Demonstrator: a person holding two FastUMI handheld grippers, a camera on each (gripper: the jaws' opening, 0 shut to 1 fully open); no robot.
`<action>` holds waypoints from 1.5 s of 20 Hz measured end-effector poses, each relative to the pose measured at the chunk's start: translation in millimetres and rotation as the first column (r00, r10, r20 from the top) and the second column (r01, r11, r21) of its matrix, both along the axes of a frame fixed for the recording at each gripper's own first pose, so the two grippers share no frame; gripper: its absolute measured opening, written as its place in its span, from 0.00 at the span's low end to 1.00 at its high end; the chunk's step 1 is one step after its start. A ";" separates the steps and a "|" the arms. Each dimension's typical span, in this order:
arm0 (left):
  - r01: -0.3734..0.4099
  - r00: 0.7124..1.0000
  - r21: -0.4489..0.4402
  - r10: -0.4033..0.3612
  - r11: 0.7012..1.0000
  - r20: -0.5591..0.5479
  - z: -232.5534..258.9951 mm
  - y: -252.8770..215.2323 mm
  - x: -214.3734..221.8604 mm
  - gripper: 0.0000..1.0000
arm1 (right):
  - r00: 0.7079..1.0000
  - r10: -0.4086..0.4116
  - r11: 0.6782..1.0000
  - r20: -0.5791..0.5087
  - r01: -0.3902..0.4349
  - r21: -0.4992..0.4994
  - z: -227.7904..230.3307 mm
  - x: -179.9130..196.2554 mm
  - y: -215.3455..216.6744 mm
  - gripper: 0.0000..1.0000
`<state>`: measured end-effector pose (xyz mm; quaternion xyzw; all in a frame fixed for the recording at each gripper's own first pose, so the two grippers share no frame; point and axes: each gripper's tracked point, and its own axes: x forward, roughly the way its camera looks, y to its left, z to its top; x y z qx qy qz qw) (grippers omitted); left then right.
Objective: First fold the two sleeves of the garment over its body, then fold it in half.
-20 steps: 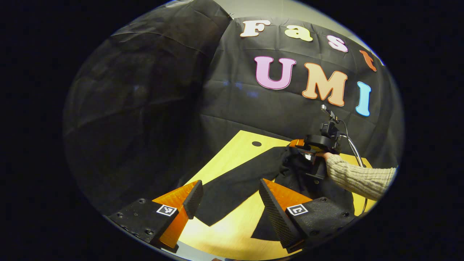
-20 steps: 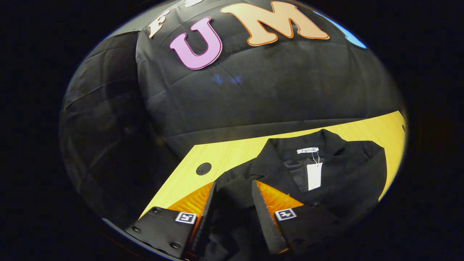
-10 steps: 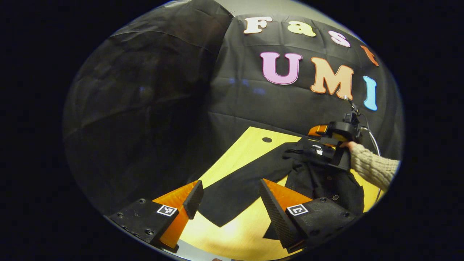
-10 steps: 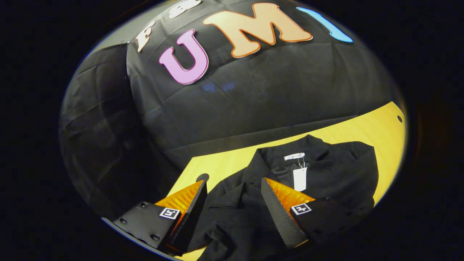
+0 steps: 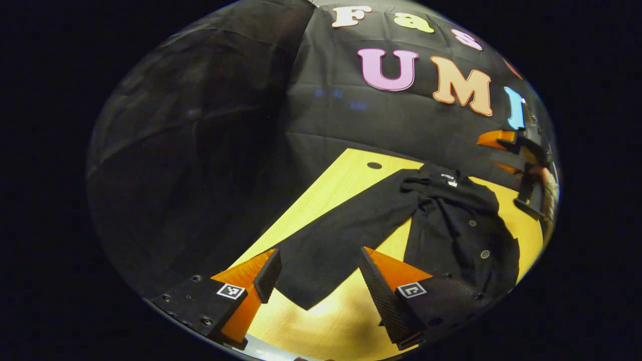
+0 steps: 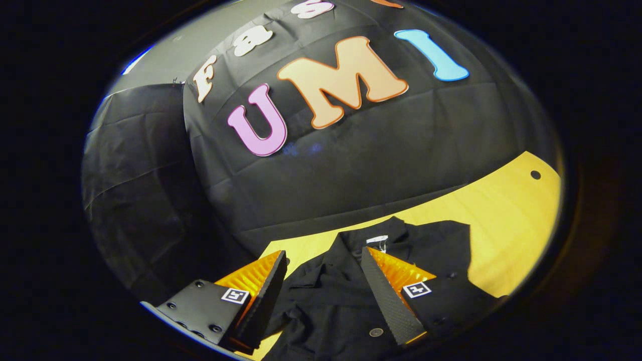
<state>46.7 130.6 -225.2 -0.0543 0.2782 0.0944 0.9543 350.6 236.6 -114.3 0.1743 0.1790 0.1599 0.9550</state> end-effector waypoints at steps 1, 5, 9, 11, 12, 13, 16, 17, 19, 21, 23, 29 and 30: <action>-0.010 1.000 -0.002 0.010 1.000 -0.010 -5.4 2.9 -0.4 0.94 | 1.000 -0.012 1.000 0.014 0.012 -0.024 1.0 -9.7 -11.5 0.95; -0.024 0.999 -0.003 0.024 1.000 -0.038 -23.0 13.6 1.9 0.94 | 0.999 -0.040 0.994 0.023 0.042 -0.098 -4.4 -53.1 -48.8 0.95; -0.017 0.997 0.014 0.018 1.000 -0.078 -40.3 20.9 6.8 0.94 | 0.992 -0.115 0.982 0.056 0.122 -0.145 5.2 -83.8 -94.5 0.95; -0.022 0.996 0.013 0.023 1.000 -0.090 -46.8 21.4 7.5 0.94 | 0.985 -0.157 0.970 0.070 0.167 -0.176 11.1 -94.8 -119.7 0.94; -0.025 0.995 0.012 0.027 1.000 -0.098 -50.9 21.8 6.5 0.94 | 0.981 -0.178 0.965 0.075 0.189 -0.181 14.7 -99.2 -130.8 0.94; -0.027 0.994 0.010 0.028 1.000 -0.106 -54.3 22.4 5.4 0.94 | 0.976 -0.200 0.960 0.082 0.212 -0.183 19.1 -103.9 -142.4 0.94; -0.042 0.989 0.006 0.042 0.999 -0.140 -69.0 25.3 -0.3 0.95 | 0.959 -0.267 0.941 0.100 0.282 -0.187 28.8 -117.6 -179.6 0.94; -0.049 0.987 -0.001 0.049 0.999 -0.150 -71.8 24.7 -1.3 0.94 | 0.952 -0.288 0.934 0.108 0.304 -0.189 32.8 -122.2 -191.1 0.94; -0.062 0.983 -0.008 0.060 0.998 -0.171 -80.4 24.4 -4.7 0.94 | 0.939 -0.322 0.921 0.123 0.340 -0.188 40.7 -131.6 -208.7 0.94; -0.062 0.979 -0.017 0.057 0.998 -0.194 -88.3 21.0 -9.6 0.95 | 0.927 -0.349 0.909 0.136 0.370 -0.191 47.3 -139.4 -223.6 0.94; -0.051 0.982 -0.006 0.049 0.999 -0.180 -89.7 21.8 -6.9 0.95 | 0.921 -0.367 0.901 0.133 0.387 -0.194 49.2 -148.1 -232.8 0.94; -0.044 0.989 -0.016 0.042 0.999 -0.142 -86.2 19.8 -6.5 0.93 | 0.922 -0.373 0.894 0.104 0.387 -0.226 41.3 -166.2 -242.0 0.94; -0.039 0.989 -0.017 0.036 0.999 -0.144 -88.3 18.2 -6.2 0.91 | 0.925 -0.366 0.894 0.103 0.381 -0.237 41.2 -168.4 -240.5 0.94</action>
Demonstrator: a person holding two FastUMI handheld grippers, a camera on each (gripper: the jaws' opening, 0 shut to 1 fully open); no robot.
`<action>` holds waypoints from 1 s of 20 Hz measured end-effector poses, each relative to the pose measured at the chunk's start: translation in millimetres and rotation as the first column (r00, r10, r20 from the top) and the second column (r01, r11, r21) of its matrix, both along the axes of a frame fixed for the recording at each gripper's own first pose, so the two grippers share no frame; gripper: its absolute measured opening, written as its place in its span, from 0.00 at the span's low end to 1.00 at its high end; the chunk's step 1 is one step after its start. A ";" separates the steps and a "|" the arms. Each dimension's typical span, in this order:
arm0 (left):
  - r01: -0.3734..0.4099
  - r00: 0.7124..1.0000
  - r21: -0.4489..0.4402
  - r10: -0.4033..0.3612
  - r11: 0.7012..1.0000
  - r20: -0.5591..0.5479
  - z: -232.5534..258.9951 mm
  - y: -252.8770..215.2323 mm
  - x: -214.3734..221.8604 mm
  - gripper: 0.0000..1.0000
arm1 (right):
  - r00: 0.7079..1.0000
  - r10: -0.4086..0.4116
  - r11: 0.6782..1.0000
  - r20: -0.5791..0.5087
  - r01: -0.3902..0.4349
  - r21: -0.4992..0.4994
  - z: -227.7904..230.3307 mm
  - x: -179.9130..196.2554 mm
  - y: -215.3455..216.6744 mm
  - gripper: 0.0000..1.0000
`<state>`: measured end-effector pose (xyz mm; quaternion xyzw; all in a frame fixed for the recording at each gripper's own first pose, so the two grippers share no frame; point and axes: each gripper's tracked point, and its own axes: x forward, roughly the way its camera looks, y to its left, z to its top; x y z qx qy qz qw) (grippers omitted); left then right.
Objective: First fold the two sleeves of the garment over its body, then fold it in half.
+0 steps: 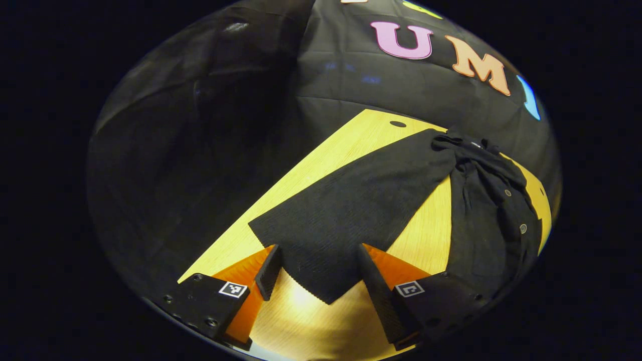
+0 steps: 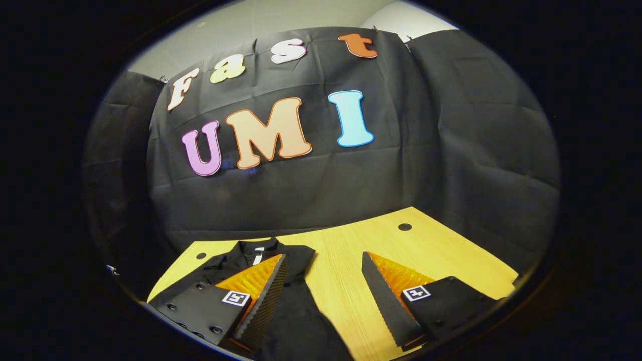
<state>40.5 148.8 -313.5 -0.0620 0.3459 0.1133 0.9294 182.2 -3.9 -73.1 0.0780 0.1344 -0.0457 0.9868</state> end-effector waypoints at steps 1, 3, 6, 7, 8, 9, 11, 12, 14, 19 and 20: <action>0.014 1.000 -0.003 -0.014 1.000 -0.002 0.4 -2.9 1.0 0.88 | 1.000 0.006 1.000 -0.003 -0.006 -0.002 0.8 -3.0 0.6 0.94; 0.038 0.999 -0.009 -0.038 0.999 -0.004 1.8 -12.7 3.4 0.68 | 1.000 0.015 1.000 -0.004 -0.015 0.000 1.4 -4.9 3.6 0.94; 0.060 0.998 -0.018 -0.060 0.998 -0.006 3.1 -22.8 8.9 0.34 | 1.000 0.017 1.000 -0.003 -0.017 0.002 3.3 -8.7 2.1 0.87; 0.066 0.998 -0.019 -0.066 0.998 -0.012 1.3 -26.1 9.2 0.19 | 1.000 0.018 1.000 -0.003 -0.018 -0.002 5.4 -12.5 0.1 1.00; 0.067 0.997 -0.017 -0.068 0.998 -0.021 0.1 -26.4 8.8 0.10 | 1.000 0.020 1.000 -0.001 -0.020 -0.004 6.4 -16.1 -1.9 0.96; 0.070 0.997 -0.014 -0.070 0.997 -0.026 0.4 -27.6 8.1 0.02 | 1.000 0.020 1.000 0.004 -0.020 -0.003 8.9 -19.6 -3.7 0.96; 0.069 0.997 -0.017 -0.069 0.997 -0.026 1.6 -27.4 8.0 0.00 | 1.000 0.010 1.000 0.009 -0.010 0.006 10.3 -24.2 -8.0 0.96; 0.057 0.998 -0.030 -0.058 0.998 -0.023 1.7 -27.1 8.6 0.00 | 1.000 0.005 1.000 0.008 -0.005 0.012 8.8 -25.8 -9.6 0.96; 0.020 1.000 -0.062 -0.021 0.998 -0.016 2.9 -27.8 9.2 0.00 | 1.000 -0.008 1.000 0.003 0.008 0.019 7.6 -32.0 -17.2 0.96; 0.005 1.000 -0.070 -0.005 0.998 -0.004 15.0 -30.9 10.0 0.00 | 0.999 -0.030 1.000 -0.015 0.030 0.003 4.4 -39.9 -32.7 0.96; 0.013 1.000 -0.066 -0.012 0.998 0.011 23.0 -32.1 11.0 0.00 | 0.999 -0.024 1.000 -0.022 0.024 -0.008 3.5 -42.0 -33.1 0.96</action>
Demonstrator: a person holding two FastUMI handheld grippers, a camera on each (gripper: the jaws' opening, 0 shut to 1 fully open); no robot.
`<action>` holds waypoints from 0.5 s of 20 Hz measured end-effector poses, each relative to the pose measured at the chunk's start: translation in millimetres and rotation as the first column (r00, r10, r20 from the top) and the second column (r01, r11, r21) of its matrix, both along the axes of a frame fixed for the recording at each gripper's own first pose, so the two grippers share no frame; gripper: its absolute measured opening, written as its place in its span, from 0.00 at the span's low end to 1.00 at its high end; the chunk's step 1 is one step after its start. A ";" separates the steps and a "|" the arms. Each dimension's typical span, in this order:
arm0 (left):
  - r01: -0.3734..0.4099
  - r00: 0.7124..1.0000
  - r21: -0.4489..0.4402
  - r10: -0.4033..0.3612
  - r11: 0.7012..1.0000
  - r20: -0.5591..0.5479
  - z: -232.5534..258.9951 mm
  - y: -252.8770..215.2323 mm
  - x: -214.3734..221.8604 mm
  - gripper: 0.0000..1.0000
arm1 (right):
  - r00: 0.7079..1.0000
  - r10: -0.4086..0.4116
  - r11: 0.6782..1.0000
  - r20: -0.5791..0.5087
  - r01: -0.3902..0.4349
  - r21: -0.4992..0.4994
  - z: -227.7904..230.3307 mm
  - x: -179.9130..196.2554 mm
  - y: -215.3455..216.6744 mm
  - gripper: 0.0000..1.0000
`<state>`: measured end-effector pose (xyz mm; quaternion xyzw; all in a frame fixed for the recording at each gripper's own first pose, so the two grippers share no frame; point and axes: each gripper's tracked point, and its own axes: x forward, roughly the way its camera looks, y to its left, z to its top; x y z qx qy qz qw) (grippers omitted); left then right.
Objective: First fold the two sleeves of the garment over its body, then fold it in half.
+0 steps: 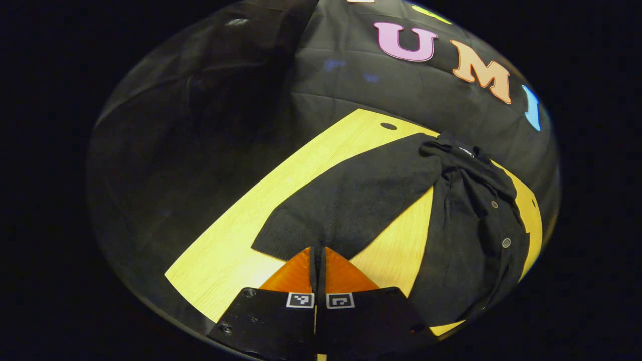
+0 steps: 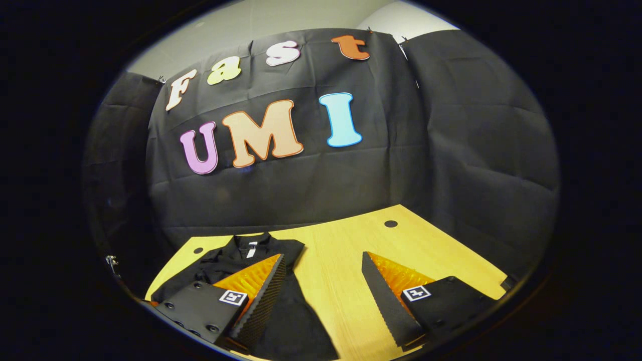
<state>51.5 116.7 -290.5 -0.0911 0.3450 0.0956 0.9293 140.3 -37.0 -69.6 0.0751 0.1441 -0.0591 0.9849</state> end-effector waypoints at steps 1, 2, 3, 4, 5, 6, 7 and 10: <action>0.005 1.000 0.000 -0.005 1.000 0.011 8.2 -3.0 4.2 0.00 | 1.000 0.008 1.000 -0.004 -0.008 -0.011 0.0 -0.8 0.5 1.00; 0.008 1.000 0.001 -0.008 1.000 0.026 16.4 -7.4 11.0 0.00 | 1.000 0.017 1.000 -0.012 -0.018 -0.021 -2.2 -1.2 0.7 0.96; 0.009 0.999 0.004 -0.009 1.000 0.046 25.1 -10.7 18.1 0.00 | 0.999 0.027 0.999 -0.022 -0.028 -0.028 -3.8 -1.6 0.6 0.96; 0.015 0.998 0.008 -0.015 1.000 0.064 34.6 -15.3 25.4 0.00 | 0.999 0.040 0.999 -0.030 -0.041 -0.029 -7.4 -1.9 2.1 0.96; 0.022 0.996 0.019 -0.024 1.000 0.083 45.0 -19.6 34.2 0.00 | 0.998 0.053 0.998 -0.037 -0.053 -0.024 -9.7 -2.4 3.5 0.97; 0.037 0.994 0.031 -0.040 0.999 0.103 55.5 -26.1 43.1 0.00 | 0.997 0.064 0.998 -0.043 -0.065 -0.020 -12.6 -1.9 4.7 0.96; 0.056 0.990 0.044 -0.062 0.997 0.127 66.7 -34.0 53.1 0.00 | 0.996 0.076 0.997 -0.051 -0.077 -0.018 -15.6 -1.7 4.6 0.96; 0.130 0.967 0.094 -0.147 0.987 0.207 100.5 -66.1 83.3 0.00 | 0.989 0.124 0.992 -0.081 -0.124 -0.007 -26.2 -2.0 8.2 0.96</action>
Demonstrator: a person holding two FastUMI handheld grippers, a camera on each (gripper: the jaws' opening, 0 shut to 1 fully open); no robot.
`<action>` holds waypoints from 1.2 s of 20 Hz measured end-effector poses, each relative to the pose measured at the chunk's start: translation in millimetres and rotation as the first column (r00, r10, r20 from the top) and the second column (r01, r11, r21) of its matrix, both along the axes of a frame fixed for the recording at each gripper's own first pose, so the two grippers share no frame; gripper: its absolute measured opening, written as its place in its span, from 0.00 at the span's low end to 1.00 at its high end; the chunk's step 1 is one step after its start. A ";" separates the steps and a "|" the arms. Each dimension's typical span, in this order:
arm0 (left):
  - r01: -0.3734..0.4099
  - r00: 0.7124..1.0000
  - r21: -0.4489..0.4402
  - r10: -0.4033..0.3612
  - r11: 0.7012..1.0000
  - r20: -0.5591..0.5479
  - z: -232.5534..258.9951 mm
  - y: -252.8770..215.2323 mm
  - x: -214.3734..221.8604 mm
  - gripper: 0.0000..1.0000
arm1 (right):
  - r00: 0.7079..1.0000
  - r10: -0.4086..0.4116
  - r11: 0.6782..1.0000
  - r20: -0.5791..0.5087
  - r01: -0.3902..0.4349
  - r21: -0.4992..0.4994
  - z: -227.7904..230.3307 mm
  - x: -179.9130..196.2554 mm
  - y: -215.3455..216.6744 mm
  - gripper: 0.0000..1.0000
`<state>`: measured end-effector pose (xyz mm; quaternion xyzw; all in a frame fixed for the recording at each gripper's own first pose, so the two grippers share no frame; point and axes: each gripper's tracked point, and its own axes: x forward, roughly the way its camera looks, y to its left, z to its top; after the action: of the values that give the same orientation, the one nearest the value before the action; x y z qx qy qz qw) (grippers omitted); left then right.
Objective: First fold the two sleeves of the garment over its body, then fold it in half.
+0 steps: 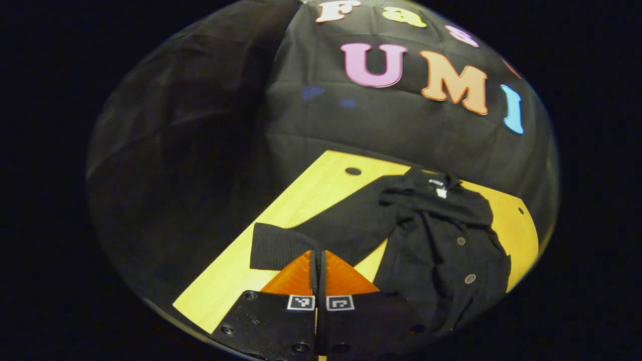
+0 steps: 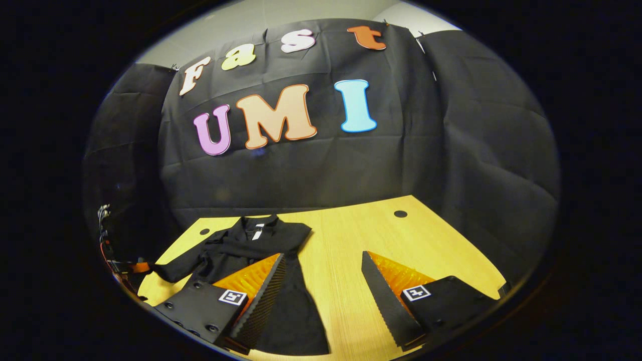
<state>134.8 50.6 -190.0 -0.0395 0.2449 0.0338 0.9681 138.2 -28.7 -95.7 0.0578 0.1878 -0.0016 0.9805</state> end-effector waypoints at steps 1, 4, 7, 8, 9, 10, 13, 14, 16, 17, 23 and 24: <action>0.033 0.999 0.000 -0.033 0.999 0.020 11.4 -16.4 9.8 0.00 | 1.000 0.013 1.000 -0.003 -0.013 -0.002 -1.5 0.8 -0.4 0.97; 0.127 0.988 0.003 -0.127 0.992 0.090 39.5 -65.8 41.2 0.00 | 0.998 0.052 0.999 -0.031 -0.053 -0.011 -12.4 2.2 -1.7 0.97; 0.215 0.969 0.024 -0.216 0.976 0.122 55.9 -116.3 64.9 0.00 | 0.995 0.088 0.996 -0.050 -0.088 0.013 -19.6 1.5 -2.1 0.97; 0.242 0.961 0.027 -0.243 0.970 0.135 63.5 -133.5 71.5 0.00 | 0.994 0.095 0.995 -0.054 -0.094 0.024 -21.7 1.9 -3.9 0.97; 0.268 0.952 0.024 -0.268 0.963 0.146 70.0 -151.9 77.6 0.00 | 0.993 0.098 0.995 -0.059 -0.095 0.038 -23.9 1.9 -6.4 0.97; 0.292 0.944 0.017 -0.291 0.956 0.154 75.1 -172.4 86.1 0.00 | 0.993 0.100 0.994 -0.064 -0.097 0.055 -26.8 1.9 -9.1 0.97; 0.363 0.916 0.017 -0.360 0.932 0.178 87.7 -228.1 106.3 0.00 | 0.992 0.099 0.993 -0.078 -0.094 0.073 -33.3 3.7 -19.7 0.97; 0.382 0.907 0.025 -0.380 0.924 0.182 87.6 -246.1 113.6 0.00 | 0.992 0.099 0.993 -0.081 -0.094 0.067 -35.6 3.7 -23.7 0.97; 0.417 0.892 0.033 -0.416 0.908 0.174 84.1 -279.1 123.1 0.00 | 0.991 0.109 0.992 -0.084 -0.102 0.075 -36.0 3.2 -28.4 0.97; 0.430 0.887 0.032 -0.429 0.902 0.171 81.5 -294.1 126.3 0.00 | 0.990 0.113 0.991 -0.085 -0.106 0.085 -37.4 5.5 -29.0 0.97; 0.487 0.858 0.081 -0.493 0.870 0.141 56.3 -363.9 148.3 0.00 | 0.983 0.142 0.984 -0.116 -0.128 0.123 -53.0 4.6 -35.8 0.97; 0.491 0.857 0.096 -0.500 0.866 0.121 47.8 -375.8 150.9 0.00 | 0.980 0.150 0.982 -0.127 -0.134 0.130 -57.7 2.3 -35.9 0.97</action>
<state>285.7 -325.2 -142.1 0.0527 0.1763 -0.2118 0.9598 140.5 -64.7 -153.5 0.1034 0.2579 0.0759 0.9576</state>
